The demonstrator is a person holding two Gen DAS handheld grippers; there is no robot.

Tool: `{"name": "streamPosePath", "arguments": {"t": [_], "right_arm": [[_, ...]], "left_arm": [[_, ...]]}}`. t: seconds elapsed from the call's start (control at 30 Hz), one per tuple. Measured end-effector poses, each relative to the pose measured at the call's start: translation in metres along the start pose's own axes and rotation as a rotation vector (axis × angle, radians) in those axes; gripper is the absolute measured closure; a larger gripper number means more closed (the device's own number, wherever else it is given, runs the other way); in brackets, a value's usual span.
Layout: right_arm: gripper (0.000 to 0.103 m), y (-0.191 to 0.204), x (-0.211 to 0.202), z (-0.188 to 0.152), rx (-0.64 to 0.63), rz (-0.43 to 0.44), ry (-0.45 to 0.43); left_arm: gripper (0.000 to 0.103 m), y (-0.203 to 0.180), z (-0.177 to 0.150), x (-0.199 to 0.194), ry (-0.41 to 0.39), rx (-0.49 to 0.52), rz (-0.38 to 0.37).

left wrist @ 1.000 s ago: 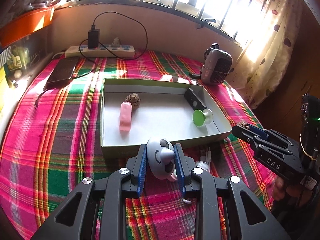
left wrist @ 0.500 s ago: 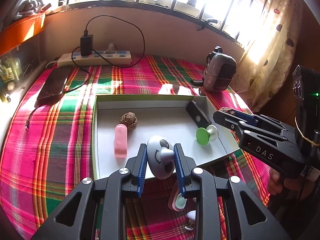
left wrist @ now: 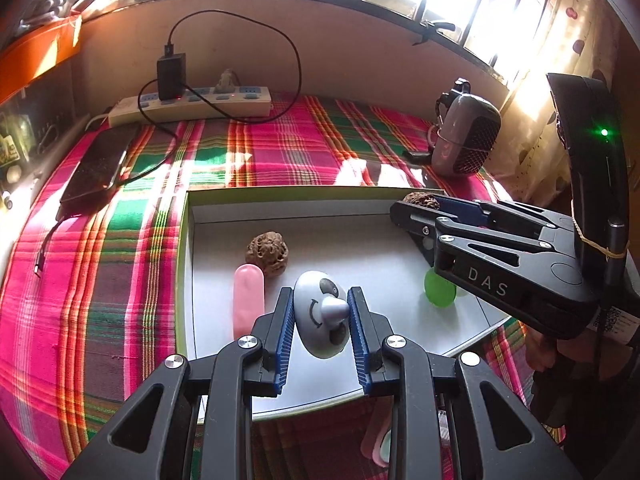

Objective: Organize objects
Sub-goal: 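Carry the panda-face figure and the walnut over the tray with both tools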

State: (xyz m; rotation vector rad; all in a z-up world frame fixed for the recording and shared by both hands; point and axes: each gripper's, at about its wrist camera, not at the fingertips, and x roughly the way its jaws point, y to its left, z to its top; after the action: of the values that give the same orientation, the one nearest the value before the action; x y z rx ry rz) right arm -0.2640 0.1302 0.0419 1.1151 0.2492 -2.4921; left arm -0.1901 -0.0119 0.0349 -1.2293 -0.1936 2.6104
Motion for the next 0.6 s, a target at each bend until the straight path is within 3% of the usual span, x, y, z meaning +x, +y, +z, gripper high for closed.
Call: {"name": "streamPosePath", "arguments": {"t": [0.6], "right_arm": [[0.071, 0.004, 0.034, 0.006, -0.022, -0.003, 0.063]], "left_arm": [[0.079, 0.006, 0.001, 0.020, 0.030, -0.009, 0.035]]}}
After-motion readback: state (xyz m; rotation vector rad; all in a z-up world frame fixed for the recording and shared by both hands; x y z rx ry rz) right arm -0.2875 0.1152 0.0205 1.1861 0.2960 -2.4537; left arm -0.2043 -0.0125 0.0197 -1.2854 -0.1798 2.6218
